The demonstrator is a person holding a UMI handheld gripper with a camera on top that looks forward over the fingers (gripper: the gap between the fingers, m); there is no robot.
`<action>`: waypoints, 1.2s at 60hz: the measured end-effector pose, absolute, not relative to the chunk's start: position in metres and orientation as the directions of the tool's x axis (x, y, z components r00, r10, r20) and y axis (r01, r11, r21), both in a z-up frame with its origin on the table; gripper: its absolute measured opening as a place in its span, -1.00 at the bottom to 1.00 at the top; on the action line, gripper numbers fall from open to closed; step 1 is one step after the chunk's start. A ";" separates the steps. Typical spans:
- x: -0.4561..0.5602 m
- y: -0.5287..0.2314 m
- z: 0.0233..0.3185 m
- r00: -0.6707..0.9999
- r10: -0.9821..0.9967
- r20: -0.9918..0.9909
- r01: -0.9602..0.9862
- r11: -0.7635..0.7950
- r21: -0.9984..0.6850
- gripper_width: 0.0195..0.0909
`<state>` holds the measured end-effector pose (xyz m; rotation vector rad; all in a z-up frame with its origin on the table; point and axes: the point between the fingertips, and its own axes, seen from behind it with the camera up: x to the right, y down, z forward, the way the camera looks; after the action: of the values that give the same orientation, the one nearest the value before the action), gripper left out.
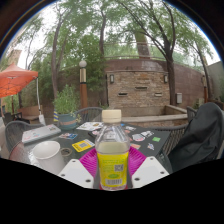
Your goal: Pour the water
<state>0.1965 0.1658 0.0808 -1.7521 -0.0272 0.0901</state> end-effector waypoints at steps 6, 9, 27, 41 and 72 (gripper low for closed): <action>0.197 0.168 0.069 0.997 0.075 -0.022 -0.006 -0.208 -0.978 -0.47; 0.194 0.166 0.067 0.997 0.078 -0.010 0.005 -0.197 -0.980 -0.45; 0.209 0.155 0.050 0.998 0.010 -0.069 -0.063 -0.306 -0.950 0.23; 0.210 0.121 0.066 0.998 -0.035 -0.058 -0.066 -0.318 -0.946 0.81; 0.149 -0.107 0.198 0.997 -0.037 -0.063 -0.070 -0.203 -0.977 0.80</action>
<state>0.1489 -0.1070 0.1983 -1.7756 0.0788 0.0295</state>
